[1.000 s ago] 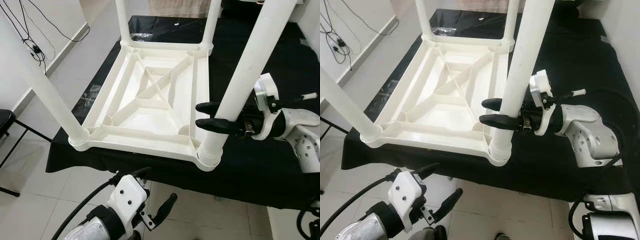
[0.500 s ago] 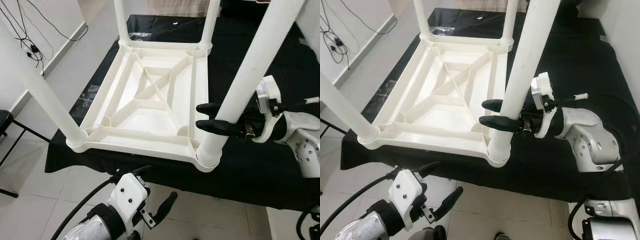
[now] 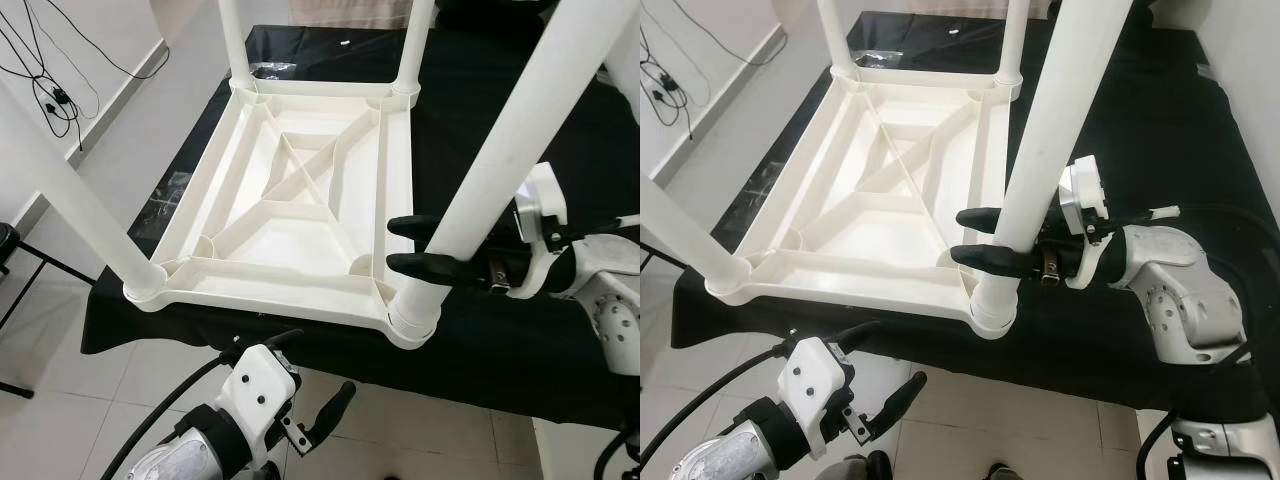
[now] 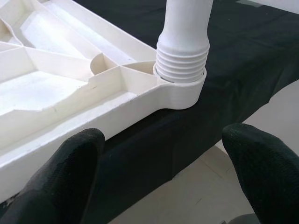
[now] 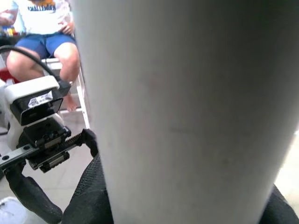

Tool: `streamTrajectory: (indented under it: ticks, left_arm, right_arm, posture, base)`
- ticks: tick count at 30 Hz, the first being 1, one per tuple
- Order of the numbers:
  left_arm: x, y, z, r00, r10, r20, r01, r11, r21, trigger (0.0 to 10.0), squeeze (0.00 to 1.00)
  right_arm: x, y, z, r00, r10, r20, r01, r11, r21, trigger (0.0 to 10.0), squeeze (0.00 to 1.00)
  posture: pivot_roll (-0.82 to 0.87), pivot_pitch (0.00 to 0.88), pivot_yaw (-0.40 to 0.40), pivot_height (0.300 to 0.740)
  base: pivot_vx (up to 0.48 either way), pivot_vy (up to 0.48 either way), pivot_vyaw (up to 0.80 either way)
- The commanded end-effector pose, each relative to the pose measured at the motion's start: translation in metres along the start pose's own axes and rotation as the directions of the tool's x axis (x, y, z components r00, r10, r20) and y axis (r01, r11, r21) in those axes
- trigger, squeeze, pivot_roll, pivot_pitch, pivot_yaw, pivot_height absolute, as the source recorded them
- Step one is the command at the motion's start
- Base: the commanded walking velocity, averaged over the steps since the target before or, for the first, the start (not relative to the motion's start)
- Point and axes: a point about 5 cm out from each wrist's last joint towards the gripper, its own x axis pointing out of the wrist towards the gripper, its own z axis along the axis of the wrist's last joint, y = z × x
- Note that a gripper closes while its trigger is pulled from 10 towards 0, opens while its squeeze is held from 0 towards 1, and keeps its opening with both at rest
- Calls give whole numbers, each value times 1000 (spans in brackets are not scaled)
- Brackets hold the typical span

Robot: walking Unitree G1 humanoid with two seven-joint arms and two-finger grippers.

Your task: Building children table

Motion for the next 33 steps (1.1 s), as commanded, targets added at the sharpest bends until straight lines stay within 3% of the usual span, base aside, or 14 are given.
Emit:
streamTrajectory:
  ticks: [1,10,22,25,30,33]
  left_arm:
    - [-2,-3,-2,1000,-14,-17,14,1000,-8,10000,0]
    - [-1,-3,-3,1000,-13,-18,13,1000,-7,10000,0]
    - [0,-3,-4,1000,-22,-19,22,1000,-3,10000,0]
    - [0,-3,-5,1000,-24,-19,24,1000,0,10000,0]
    - [0,-3,-5,1000,-25,-18,25,1000,1,10000,0]
    - [0,-3,-5,1000,-23,-18,23,1000,2,10000,0]
  right_arm:
    - [7,9,-18,997,42,-66,-38,998,59,10000,0]
    - [14,7,-18,997,-3,-71,6,999,44,10000,0]
    - [10,-6,-20,987,-154,-54,156,986,53,10000,0]
    - [9,-12,-23,966,-253,-61,256,965,49,10000,0]
    - [9,-7,-28,944,-321,-73,326,943,65,10000,0]
    - [13,-5,-36,907,-405,-114,414,908,67,10000,0]
  posture:
    - [69,256,17,740]
    - [64,251,16,740]
    - [60,241,19,740]
    - [59,239,18,740]
    - [55,234,15,740]
    - [52,234,16,740]
  base:
    - [0,0,0]
    - [0,0,0]
    - [0,0,0]
    - [0,0,0]
    - [0,0,0]
    - [0,0,0]
